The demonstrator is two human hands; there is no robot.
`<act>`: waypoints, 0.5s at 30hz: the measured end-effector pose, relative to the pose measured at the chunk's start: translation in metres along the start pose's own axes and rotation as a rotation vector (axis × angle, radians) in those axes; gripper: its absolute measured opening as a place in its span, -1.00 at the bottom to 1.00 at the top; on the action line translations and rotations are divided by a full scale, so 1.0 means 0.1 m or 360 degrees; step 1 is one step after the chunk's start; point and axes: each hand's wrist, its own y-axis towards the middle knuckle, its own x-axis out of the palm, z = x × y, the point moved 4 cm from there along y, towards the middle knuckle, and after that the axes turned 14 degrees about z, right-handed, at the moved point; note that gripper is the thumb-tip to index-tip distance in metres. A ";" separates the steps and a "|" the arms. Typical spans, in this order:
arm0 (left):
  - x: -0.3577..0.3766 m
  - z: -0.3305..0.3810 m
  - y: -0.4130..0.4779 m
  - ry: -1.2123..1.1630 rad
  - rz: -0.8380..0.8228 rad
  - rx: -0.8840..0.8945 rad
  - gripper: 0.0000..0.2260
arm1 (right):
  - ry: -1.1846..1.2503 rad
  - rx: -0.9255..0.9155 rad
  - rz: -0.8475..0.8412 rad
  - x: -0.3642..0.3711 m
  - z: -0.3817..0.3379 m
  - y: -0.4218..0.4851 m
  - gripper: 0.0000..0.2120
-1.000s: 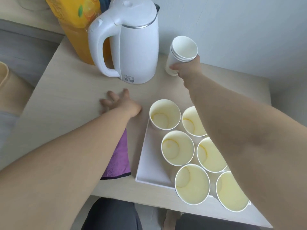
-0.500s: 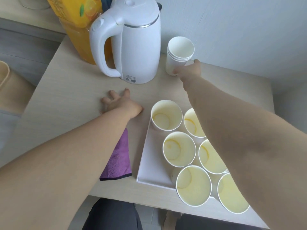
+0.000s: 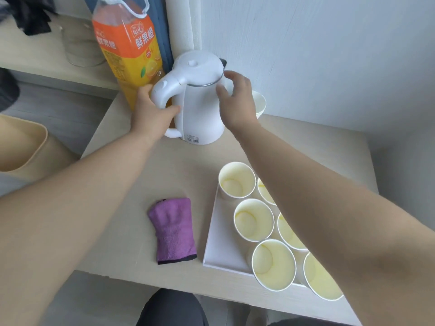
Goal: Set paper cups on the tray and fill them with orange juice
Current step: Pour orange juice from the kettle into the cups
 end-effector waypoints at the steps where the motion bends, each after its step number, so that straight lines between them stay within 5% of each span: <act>1: 0.03 0.05 0.05 -0.0049 -0.0094 -0.0054 -0.45 | -0.0093 -0.0111 -0.0124 0.07 -0.08 0.01 -0.59; 5: 0.05 0.08 0.11 -0.0035 -0.0202 -0.0148 -0.48 | -0.0555 -0.0280 -0.0505 0.25 -0.17 0.05 -0.47; 10: 0.12 0.02 -0.11 -0.0174 -0.0242 -0.0283 -0.82 | -0.0654 -0.0361 -0.0554 0.21 -0.12 0.01 -0.43; 15: 0.02 0.00 -0.34 -0.0293 -0.0112 -0.0348 -0.81 | -0.0710 -0.0429 -0.0623 0.12 -0.12 -0.11 -0.41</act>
